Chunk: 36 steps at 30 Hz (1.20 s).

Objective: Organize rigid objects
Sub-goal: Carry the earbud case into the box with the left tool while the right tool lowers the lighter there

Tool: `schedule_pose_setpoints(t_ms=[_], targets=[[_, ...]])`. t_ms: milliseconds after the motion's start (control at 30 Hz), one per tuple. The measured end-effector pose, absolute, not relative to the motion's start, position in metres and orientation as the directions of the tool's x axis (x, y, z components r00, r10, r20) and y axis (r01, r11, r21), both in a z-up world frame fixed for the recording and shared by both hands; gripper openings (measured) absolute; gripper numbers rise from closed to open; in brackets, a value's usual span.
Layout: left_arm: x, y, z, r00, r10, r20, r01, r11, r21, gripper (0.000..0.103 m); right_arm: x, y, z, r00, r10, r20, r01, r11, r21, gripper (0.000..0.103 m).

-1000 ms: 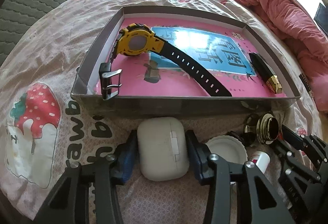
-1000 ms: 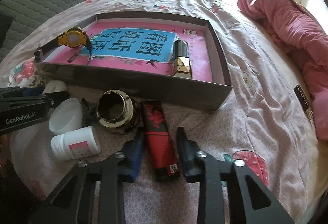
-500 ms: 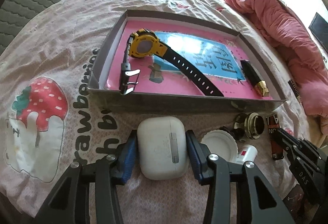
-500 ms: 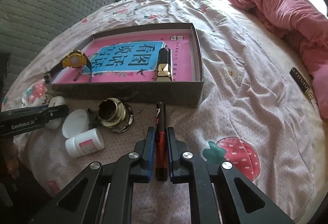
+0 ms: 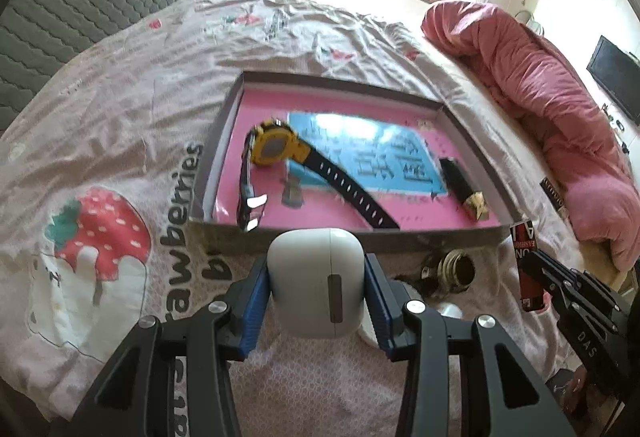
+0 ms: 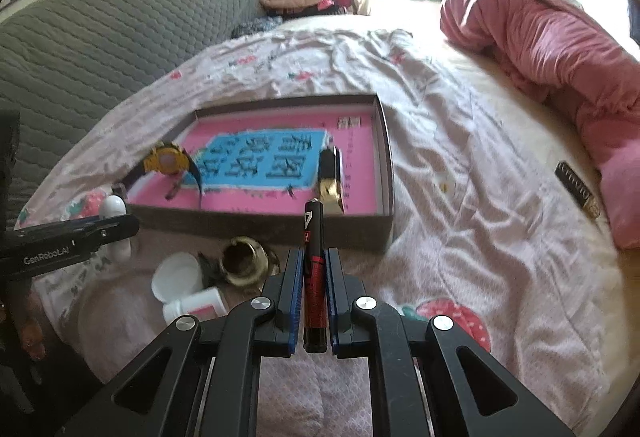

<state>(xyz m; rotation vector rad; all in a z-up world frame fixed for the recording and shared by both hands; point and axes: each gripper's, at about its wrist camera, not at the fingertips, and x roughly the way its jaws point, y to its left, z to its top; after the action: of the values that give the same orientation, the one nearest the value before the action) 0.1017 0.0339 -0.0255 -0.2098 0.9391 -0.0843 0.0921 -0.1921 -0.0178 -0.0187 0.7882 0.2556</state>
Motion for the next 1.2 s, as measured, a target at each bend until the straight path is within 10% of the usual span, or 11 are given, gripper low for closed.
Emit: schedule_pose_setpoints(t_ms=[1200], targets=[[0.177,0.023,-0.037,0.631,-0.143,-0.763,-0.028,0.978,-0.206,0.045,0.160,-0.154,-0.012,0.700,0.255,-0.667,-0.270,0.959,0.084,0.011]])
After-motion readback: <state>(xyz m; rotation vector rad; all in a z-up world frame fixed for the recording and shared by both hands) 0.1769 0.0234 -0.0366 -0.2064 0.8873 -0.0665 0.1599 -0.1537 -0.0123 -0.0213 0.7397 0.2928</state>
